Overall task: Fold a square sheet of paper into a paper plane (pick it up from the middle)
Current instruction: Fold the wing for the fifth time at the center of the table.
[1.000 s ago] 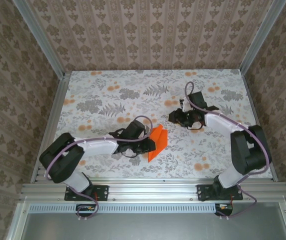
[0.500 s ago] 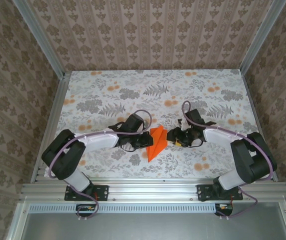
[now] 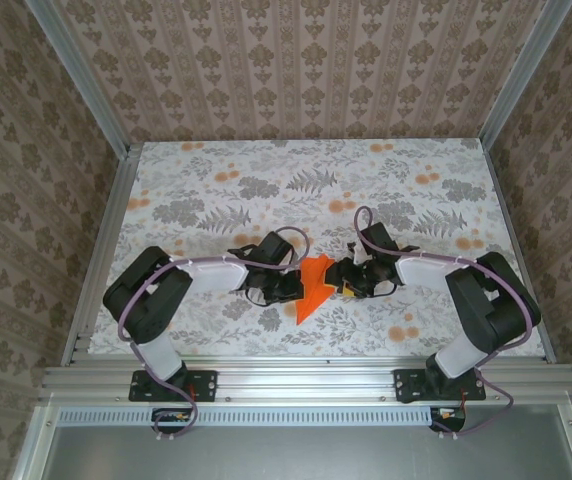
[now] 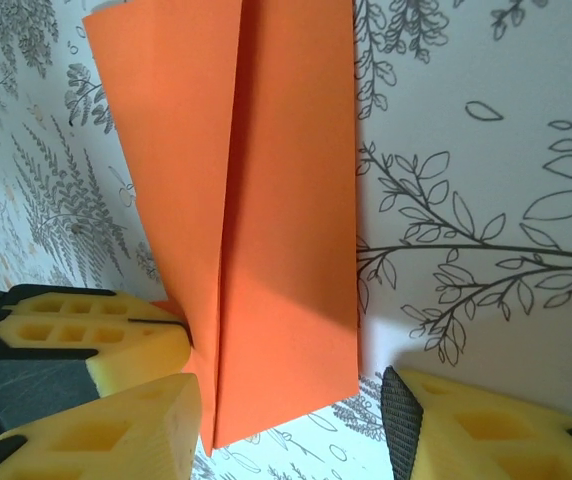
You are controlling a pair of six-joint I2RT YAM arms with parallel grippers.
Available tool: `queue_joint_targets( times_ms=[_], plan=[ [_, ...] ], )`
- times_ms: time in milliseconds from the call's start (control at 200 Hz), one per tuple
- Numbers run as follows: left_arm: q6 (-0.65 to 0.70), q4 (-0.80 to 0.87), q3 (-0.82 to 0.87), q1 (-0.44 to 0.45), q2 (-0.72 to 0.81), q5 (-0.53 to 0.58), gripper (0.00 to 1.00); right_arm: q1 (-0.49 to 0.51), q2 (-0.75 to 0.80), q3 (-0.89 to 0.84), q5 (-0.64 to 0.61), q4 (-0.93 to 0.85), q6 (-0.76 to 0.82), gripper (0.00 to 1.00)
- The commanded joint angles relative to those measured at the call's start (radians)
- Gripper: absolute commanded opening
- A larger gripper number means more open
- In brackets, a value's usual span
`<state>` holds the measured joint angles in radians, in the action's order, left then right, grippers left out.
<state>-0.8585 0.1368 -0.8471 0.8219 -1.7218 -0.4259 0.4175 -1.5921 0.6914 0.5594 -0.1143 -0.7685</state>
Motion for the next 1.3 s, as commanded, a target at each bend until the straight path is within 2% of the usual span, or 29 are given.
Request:
queue_joint_targets(
  times_ms=[0,395,705,880,1295],
  plan=[
    [0.026,0.026,-0.014,-0.001,-0.031,0.007,0.02,0.013,-0.028,-0.012,0.001,0.027,-0.035,0.53],
    [0.014,0.005,-0.007,0.012,-0.044,-0.001,0.01,0.023,-0.043,-0.054,0.067,0.235,-0.149,0.51],
    [-0.066,-0.122,0.041,0.014,-0.039,-0.034,0.01,0.046,-0.076,-0.068,0.079,0.35,-0.173,0.49],
    [-0.086,-0.149,0.053,0.013,-0.039,-0.042,0.01,0.06,-0.101,-0.071,0.068,0.374,-0.167,0.43],
    [-0.134,-0.228,0.092,0.014,-0.017,-0.046,0.01,0.073,-0.12,-0.078,0.083,0.44,-0.137,0.17]
  ],
)
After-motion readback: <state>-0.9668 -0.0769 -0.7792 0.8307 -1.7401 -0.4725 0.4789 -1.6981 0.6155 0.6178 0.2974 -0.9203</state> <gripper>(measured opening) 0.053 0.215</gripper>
